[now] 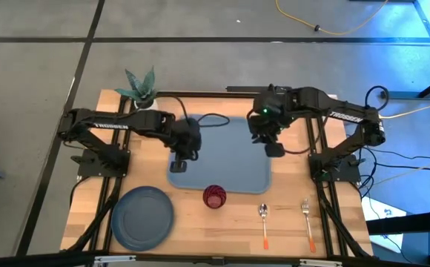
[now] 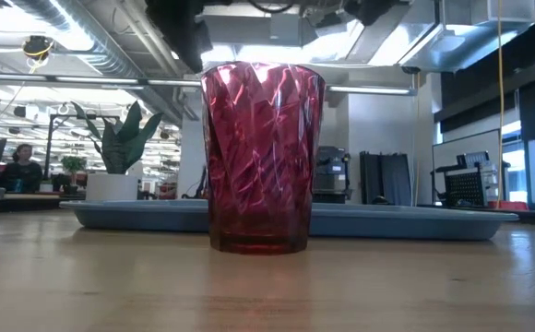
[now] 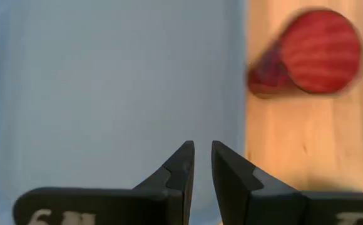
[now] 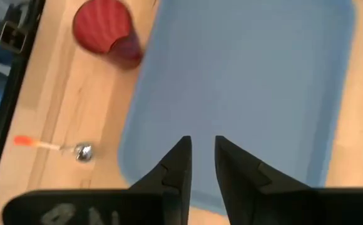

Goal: Pick and place plate/cup/fork/spoon on tray
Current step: Put the dark red glass on the blue tray

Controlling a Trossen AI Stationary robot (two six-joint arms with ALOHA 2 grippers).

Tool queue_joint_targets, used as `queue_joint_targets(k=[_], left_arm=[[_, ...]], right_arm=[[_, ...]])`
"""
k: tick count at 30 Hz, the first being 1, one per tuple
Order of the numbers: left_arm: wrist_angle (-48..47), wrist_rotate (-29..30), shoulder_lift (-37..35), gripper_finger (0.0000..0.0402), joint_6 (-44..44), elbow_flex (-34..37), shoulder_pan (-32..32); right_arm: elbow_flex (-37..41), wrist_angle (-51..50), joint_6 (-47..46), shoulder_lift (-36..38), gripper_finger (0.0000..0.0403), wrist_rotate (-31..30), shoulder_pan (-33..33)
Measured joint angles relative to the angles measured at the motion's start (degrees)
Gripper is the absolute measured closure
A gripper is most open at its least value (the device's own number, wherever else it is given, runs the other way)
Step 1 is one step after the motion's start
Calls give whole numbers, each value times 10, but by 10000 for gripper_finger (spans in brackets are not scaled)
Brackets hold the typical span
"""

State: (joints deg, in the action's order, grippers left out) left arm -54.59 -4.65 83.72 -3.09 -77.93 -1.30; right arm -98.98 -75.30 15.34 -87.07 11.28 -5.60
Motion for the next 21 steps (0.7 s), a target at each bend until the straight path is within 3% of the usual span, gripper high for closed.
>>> queue_joint_targets(k=[5, 9, 15, 21], left_arm=[[0, 33, -29, 352, -80, -1, 28], [-4, 73, -58, 352, -102, -1, 50], [-13, 118, -115, 352, -146, -1, 69], [-45, 124, -160, 352, -148, 0, 91]], right_arm=[[0, 18, -6, 0, 331, 4, 59], [0, 59, -45, -10, 331, -41, 104], [0, 146, -188, -59, 331, -65, 141], [0, 209, -297, -126, 331, -74, 148]])
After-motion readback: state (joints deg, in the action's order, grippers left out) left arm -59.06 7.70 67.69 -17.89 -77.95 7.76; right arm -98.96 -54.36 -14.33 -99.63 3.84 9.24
